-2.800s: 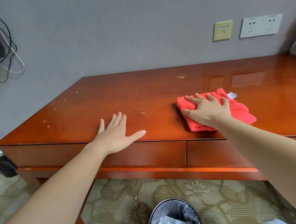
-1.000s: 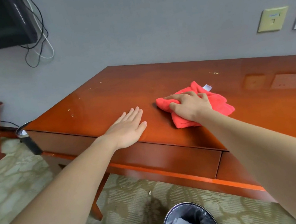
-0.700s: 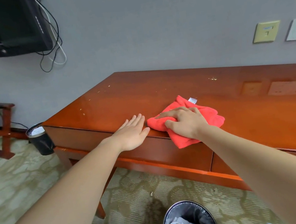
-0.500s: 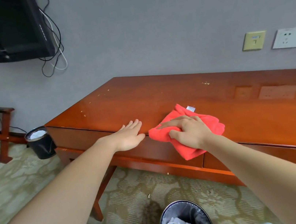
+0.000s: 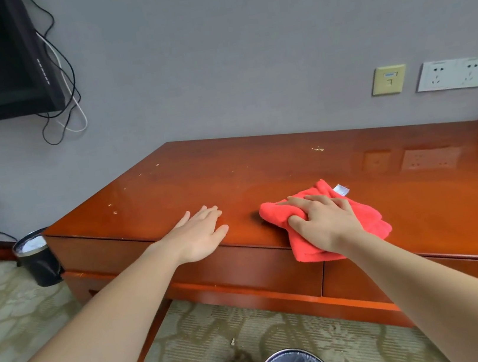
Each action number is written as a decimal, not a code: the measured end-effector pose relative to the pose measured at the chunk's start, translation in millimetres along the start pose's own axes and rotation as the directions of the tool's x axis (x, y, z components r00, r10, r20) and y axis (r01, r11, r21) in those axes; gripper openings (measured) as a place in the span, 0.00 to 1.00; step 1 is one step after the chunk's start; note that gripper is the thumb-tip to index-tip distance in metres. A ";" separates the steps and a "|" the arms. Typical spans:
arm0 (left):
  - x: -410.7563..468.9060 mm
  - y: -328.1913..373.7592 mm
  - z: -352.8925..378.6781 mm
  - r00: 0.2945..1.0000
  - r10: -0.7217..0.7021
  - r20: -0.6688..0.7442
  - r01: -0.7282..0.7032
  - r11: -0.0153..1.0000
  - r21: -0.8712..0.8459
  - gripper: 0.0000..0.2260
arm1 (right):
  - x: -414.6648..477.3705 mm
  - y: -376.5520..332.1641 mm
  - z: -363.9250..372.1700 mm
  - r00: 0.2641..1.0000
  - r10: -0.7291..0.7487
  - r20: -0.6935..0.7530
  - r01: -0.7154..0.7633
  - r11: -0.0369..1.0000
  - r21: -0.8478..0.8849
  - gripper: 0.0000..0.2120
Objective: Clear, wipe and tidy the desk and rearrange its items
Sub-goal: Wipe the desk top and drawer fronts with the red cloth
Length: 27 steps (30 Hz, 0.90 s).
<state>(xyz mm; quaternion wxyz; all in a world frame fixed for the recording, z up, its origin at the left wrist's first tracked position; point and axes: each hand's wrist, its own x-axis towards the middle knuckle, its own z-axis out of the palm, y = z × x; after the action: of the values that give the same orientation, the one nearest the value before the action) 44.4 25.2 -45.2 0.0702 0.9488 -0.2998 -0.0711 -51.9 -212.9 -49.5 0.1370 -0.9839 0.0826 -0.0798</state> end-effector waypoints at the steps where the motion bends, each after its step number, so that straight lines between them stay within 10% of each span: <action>1: 8.9 6.2 -1.1 1.000 0.012 -0.009 -0.012 1.000 -0.007 0.26 | 3.5 2.9 -0.5 1.000 0.027 -0.014 -0.026 1.000 0.003 0.23; 27: 359.9 82.3 -20.0 0.977 0.213 0.011 -0.213 0.977 0.019 0.32 | 230.5 205.5 -24.7 0.781 0.583 -0.222 -0.595 0.804 0.018 0.23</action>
<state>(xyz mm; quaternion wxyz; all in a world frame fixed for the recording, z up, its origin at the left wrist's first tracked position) 293.5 -248.1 -44.4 0.0665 0.9115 -0.4008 -0.0642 139.1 -456.7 -53.2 0.1191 -0.8973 0.4022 -0.1373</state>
